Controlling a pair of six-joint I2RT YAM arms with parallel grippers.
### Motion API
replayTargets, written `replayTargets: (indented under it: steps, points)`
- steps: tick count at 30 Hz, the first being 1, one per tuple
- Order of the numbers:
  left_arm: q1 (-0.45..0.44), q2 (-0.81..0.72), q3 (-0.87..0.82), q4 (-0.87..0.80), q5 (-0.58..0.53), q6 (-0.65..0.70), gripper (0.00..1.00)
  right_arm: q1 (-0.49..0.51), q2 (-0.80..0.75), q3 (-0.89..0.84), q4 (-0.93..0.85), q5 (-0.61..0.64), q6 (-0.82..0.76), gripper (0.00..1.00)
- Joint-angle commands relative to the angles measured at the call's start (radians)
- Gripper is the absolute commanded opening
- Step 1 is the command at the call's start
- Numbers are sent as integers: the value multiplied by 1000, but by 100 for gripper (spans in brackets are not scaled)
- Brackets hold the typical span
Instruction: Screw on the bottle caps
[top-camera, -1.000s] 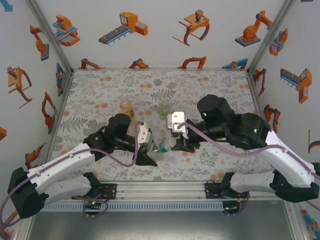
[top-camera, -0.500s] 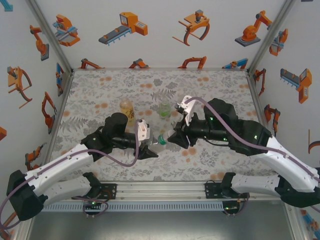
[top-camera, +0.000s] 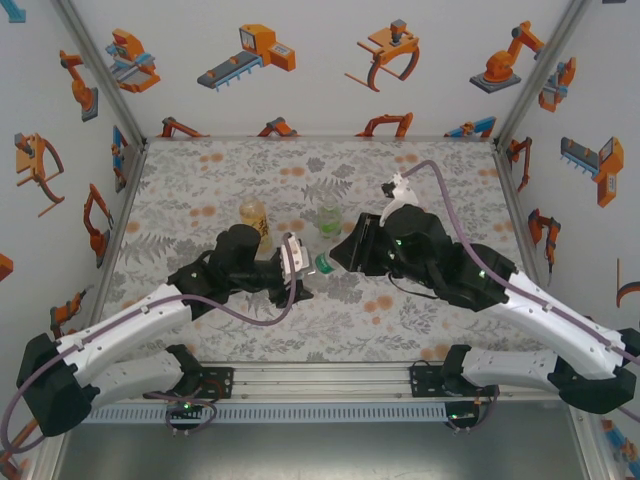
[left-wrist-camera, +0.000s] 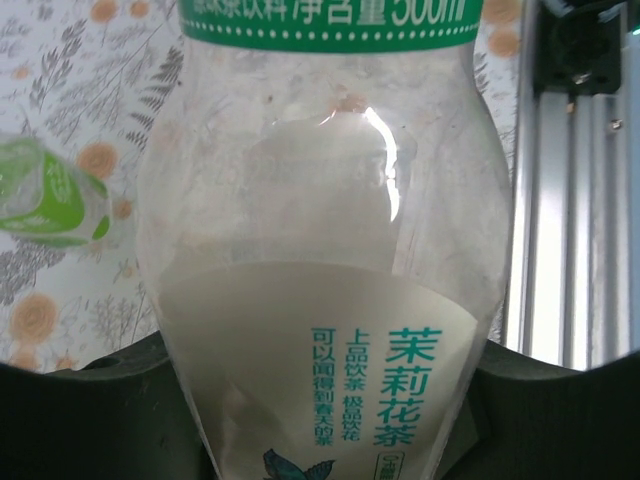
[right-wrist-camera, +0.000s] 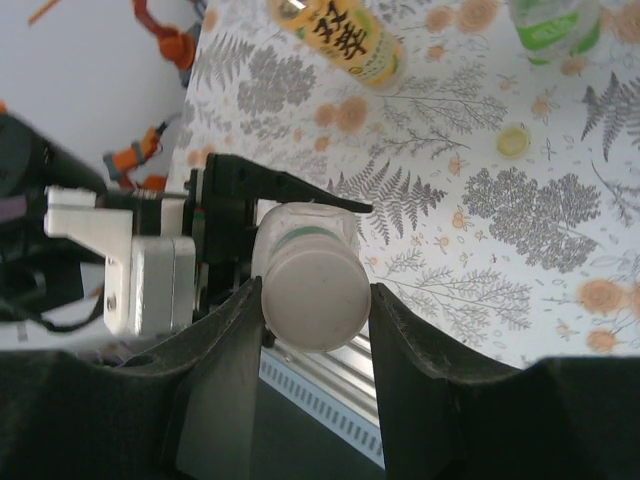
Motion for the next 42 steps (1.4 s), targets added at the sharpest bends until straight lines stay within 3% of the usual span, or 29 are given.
replayTargets:
  steps: [1, 3, 8, 12, 21, 30, 36, 42]
  points:
    - [-7, 3, 58, 88, -76, 11, 0, 17, 16, -50, 29, 2, 160, 0]
    - [-7, 3, 54, 100, -70, 11, 0, 16, 14, -58, 42, -5, 160, 1]
    - [-7, 5, 50, 112, -20, 10, 0, 17, -3, -22, 43, -56, 62, 53]
    - [-7, 11, 50, 96, 23, 14, 0, 17, -47, 22, 4, -56, -39, 70]
    - [-8, -12, 36, 25, 201, 20, 0, 14, -170, 97, 13, -201, -549, 67]
    - [-8, -41, 66, -194, 478, 120, 0, 15, -185, 111, -70, -605, -1136, 67]
    - [-8, -4, 101, -299, 600, 136, 0, 16, -99, 166, -146, -769, -1282, 69]
    - [-10, 22, 116, -314, 633, 123, 0, 16, -61, 154, -134, -802, -1315, 69]
